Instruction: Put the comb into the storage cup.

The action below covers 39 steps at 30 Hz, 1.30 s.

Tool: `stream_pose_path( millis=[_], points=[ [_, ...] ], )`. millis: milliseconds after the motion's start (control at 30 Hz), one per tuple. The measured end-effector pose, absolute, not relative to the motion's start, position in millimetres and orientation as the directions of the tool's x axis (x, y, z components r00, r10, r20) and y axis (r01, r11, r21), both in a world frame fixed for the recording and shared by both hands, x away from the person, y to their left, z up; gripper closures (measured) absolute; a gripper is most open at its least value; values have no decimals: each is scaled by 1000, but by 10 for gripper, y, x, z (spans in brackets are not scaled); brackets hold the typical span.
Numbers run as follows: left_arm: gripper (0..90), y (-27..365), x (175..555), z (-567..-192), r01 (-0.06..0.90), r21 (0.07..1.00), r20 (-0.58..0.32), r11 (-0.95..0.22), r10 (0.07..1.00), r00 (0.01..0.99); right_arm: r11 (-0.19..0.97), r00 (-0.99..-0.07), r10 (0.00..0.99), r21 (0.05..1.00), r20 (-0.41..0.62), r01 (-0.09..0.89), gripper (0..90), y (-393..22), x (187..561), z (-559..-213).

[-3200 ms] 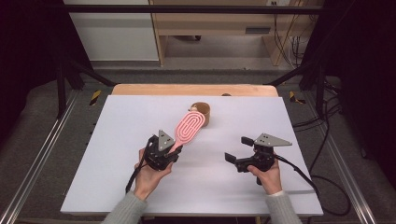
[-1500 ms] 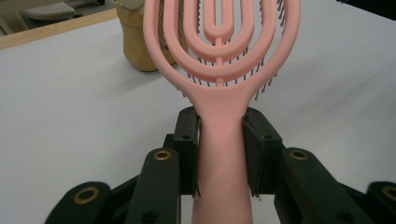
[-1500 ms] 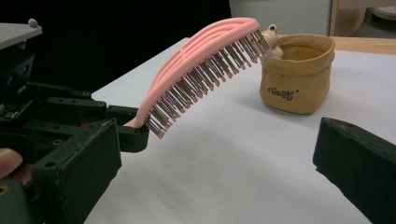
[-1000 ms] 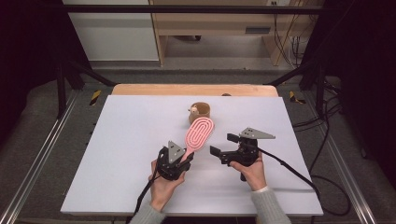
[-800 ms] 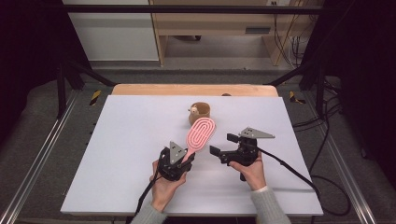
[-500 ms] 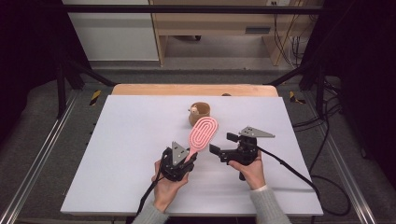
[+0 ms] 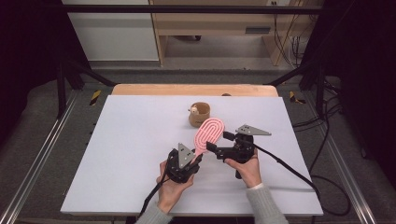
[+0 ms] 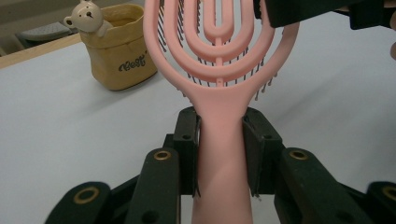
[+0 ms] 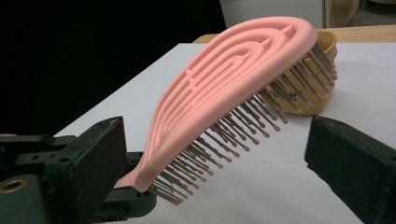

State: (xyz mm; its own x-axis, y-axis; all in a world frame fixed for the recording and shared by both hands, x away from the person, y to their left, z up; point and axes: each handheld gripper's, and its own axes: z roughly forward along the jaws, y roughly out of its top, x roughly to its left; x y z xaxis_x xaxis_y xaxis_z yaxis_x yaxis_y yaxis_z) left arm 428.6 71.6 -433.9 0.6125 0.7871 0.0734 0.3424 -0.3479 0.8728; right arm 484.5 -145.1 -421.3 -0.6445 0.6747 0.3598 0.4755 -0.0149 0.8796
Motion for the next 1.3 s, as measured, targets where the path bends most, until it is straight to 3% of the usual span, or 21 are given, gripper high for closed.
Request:
stream_pose_path(
  millis=[300,867,1300],
  points=[
    [691,671,4246,-4323,328,877,79,-350,779,622,-29,-633,666,861,395,508,138,-1437,4876,-4233],
    [691,610,4211,-4335,311,881,91,-356,772,629,-52,-633,622,832,460,553,435,-1445,4895,-4222],
    [691,592,4208,-4346,298,884,107,-361,774,624,-74,-623,598,809,504,583,523,-1457,4880,-4190]
  ],
)
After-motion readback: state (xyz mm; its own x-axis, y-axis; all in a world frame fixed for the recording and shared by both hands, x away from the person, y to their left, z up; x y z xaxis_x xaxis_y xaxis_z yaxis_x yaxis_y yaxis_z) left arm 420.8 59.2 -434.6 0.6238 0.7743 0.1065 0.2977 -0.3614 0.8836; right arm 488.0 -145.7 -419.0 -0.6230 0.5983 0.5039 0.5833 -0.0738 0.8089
